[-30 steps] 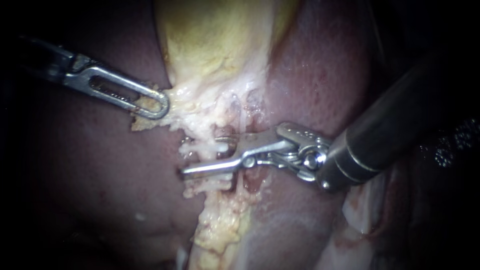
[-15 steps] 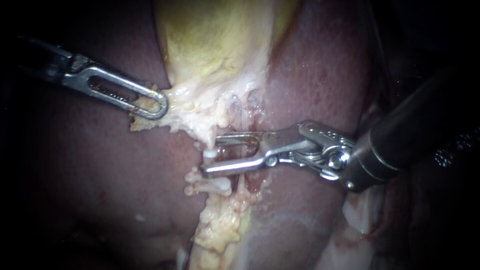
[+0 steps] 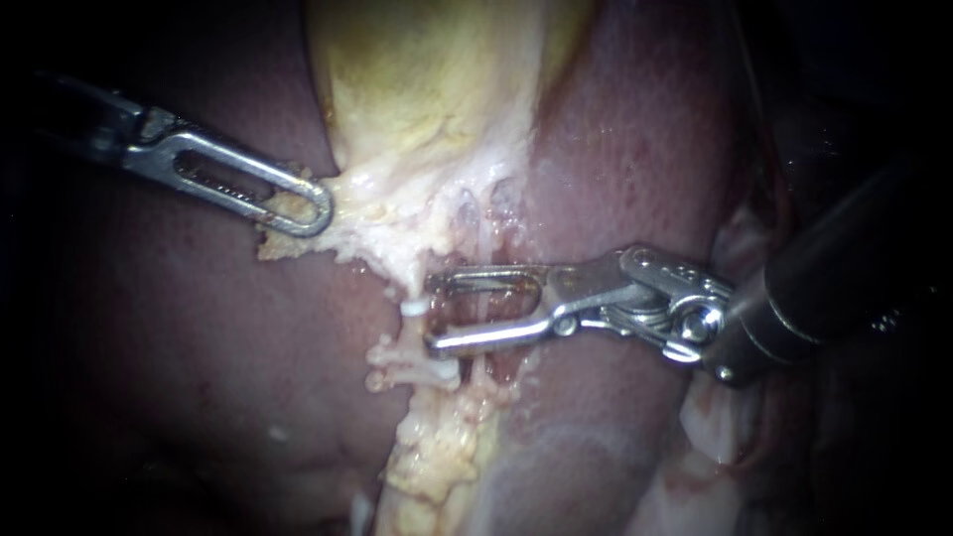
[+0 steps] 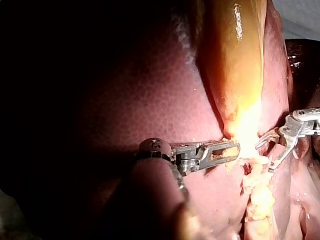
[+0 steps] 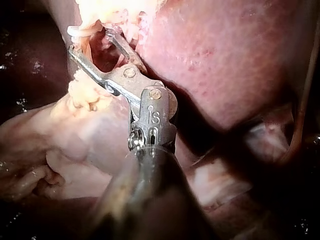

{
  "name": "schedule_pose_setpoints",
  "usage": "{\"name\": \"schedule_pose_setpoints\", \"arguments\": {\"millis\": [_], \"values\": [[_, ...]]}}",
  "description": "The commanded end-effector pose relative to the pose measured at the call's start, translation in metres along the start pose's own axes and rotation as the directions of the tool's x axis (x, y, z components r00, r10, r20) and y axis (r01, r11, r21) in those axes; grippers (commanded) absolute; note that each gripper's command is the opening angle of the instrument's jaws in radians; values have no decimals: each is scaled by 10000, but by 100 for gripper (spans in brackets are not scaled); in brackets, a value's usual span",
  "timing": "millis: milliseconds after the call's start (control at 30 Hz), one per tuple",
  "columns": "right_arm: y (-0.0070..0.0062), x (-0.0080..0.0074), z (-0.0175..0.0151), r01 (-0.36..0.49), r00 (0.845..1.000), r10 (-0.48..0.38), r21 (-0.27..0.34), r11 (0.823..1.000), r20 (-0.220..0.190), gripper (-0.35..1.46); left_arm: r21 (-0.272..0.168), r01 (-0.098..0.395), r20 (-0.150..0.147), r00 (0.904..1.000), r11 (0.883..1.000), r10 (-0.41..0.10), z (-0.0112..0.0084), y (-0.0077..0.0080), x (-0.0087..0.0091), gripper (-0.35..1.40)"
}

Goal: Going back third clip left tube

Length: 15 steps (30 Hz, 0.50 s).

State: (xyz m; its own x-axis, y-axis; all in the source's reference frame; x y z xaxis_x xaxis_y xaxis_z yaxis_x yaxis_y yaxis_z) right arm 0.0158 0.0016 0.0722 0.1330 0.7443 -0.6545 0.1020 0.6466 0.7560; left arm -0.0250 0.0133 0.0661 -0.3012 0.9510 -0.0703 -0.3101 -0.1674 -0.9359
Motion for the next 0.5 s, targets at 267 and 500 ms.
{"name": "schedule_pose_setpoints", "arguments": {"millis": [267,500], "values": [[-8,4,16,-9,10000,9,128,9999,25,50,1,2,-1,10000,10000,-2,0,0,0,-35],[-15,7,30,-16,10000,14,343,9994,74,50,1,2,0,10000,10000,-2,0,0,0,-35]]}}
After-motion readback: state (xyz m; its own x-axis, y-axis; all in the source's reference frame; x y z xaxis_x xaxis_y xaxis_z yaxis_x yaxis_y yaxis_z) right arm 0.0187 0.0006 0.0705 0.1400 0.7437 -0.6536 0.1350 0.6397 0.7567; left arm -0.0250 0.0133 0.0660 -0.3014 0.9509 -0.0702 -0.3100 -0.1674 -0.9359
